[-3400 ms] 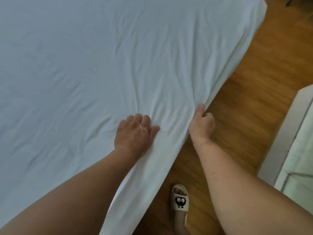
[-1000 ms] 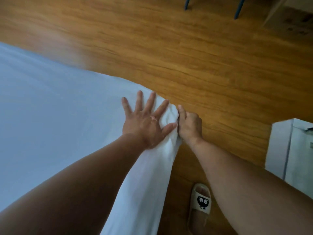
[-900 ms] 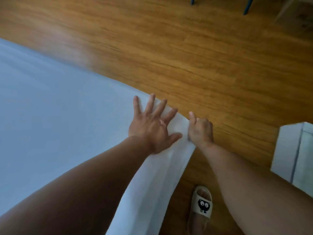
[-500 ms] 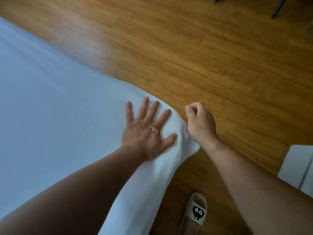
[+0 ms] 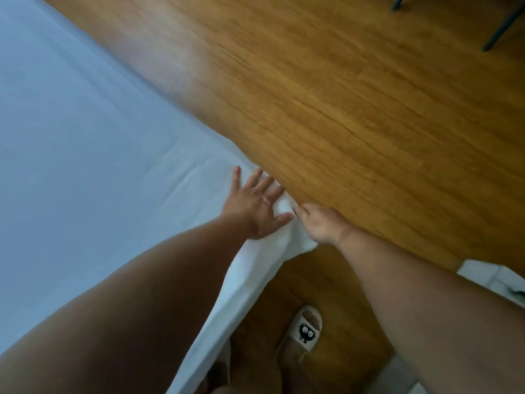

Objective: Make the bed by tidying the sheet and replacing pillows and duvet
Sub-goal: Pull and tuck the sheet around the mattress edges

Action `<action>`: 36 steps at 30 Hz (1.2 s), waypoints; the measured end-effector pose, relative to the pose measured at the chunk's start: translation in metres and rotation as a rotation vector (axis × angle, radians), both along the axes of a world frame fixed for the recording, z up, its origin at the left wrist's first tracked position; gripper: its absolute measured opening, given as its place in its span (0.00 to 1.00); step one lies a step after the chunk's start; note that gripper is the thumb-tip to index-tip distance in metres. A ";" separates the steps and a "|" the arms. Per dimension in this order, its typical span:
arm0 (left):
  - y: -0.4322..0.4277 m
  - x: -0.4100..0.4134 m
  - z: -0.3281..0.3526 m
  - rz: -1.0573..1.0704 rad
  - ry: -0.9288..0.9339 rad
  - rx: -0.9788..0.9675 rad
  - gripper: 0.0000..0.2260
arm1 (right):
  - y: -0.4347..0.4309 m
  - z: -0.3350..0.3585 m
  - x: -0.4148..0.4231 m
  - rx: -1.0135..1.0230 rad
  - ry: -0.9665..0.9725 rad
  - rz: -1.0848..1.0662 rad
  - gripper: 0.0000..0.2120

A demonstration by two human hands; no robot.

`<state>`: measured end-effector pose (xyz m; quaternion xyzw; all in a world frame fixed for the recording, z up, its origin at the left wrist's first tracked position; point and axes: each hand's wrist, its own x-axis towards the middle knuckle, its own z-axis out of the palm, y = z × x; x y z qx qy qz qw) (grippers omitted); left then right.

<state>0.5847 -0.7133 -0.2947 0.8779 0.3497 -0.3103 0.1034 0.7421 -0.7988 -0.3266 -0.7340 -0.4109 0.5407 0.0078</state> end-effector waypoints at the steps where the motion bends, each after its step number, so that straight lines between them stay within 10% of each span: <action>1: 0.000 0.002 0.013 0.032 -0.012 -0.048 0.36 | -0.012 0.020 0.008 0.000 -0.026 0.024 0.24; 13: -0.042 -0.063 0.177 0.907 -0.326 -0.513 0.19 | -0.044 0.269 0.151 -0.003 -0.208 0.144 0.15; 27: 0.216 0.068 0.232 1.066 -0.497 -0.424 0.18 | 0.233 0.331 0.286 0.179 -0.281 -0.169 0.10; 36: 0.384 0.097 0.241 1.363 -0.520 -0.348 0.17 | 0.495 0.317 0.345 0.138 -0.250 0.132 0.09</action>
